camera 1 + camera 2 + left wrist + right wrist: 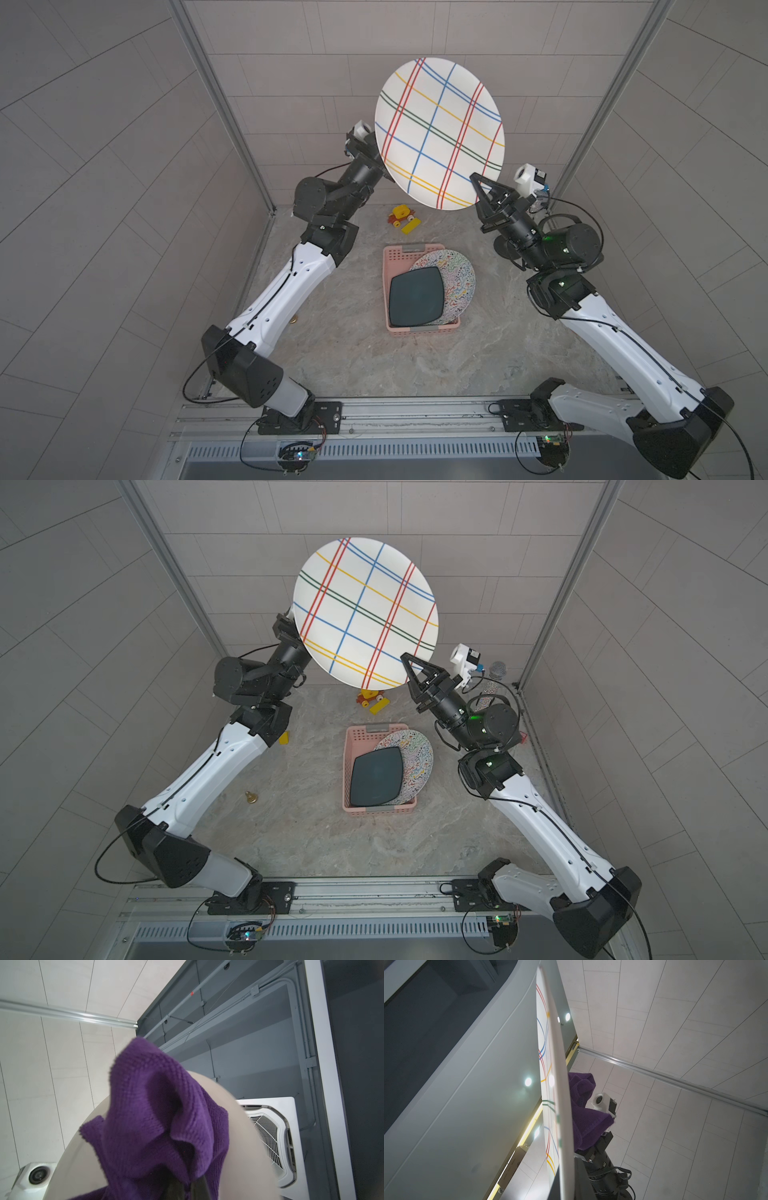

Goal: Wipe the wet plate dry
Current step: Wipe the plate with towel.

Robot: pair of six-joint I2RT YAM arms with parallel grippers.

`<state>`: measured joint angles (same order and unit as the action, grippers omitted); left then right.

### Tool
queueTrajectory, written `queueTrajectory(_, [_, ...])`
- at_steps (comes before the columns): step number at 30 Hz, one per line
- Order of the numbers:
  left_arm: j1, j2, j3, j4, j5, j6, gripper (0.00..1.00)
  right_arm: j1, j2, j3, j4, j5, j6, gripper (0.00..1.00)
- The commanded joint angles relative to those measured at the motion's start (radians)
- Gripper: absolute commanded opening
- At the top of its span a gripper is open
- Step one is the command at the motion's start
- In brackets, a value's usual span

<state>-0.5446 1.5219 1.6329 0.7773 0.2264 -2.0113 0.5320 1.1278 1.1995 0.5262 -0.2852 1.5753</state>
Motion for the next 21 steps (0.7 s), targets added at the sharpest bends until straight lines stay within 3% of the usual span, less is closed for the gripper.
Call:
queueTrajectory(1, [-0.105, -0.016, 0.040, 0.019, 0.085, -0.004, 0.00, -0.034, 0.036, 0.061, -0.017, 0.025, -0.040, 0.00])
queueTrajectory(5, [-0.083, -0.103, 0.002, -0.127, 0.147, 0.171, 0.00, -0.197, 0.036, 0.121, -0.121, 0.002, -0.035, 0.00])
queueTrajectory(8, [-0.033, -0.240, 0.064, -0.655, 0.216, 0.652, 0.00, -0.332, -0.047, 0.130, -0.363, -0.012, -0.139, 0.00])
queueTrajectory(10, [-0.059, -0.286, 0.152, -1.063, 0.115, 1.106, 0.00, -0.373, -0.142, 0.120, -0.612, 0.076, -0.281, 0.00])
queueTrajectory(12, [-0.055, -0.316, 0.137, -1.337, -0.039, 1.370, 0.00, -0.386, -0.254, 0.074, -0.867, 0.252, -0.388, 0.00])
queueTrajectory(14, [-0.044, -0.362, 0.047, -1.414, -0.133, 1.492, 0.00, -0.390, -0.356, -0.002, -1.069, 0.448, -0.414, 0.00])
queueTrajectory(16, [-0.030, -0.399, -0.028, -1.431, -0.160, 1.526, 0.00, -0.393, -0.468, -0.093, -1.184, 0.568, -0.404, 0.00])
queueTrajectory(21, [-0.020, -0.445, -0.155, -1.424, -0.146, 1.474, 0.00, -0.394, -0.697, -0.251, -1.375, 0.668, -0.365, 0.00])
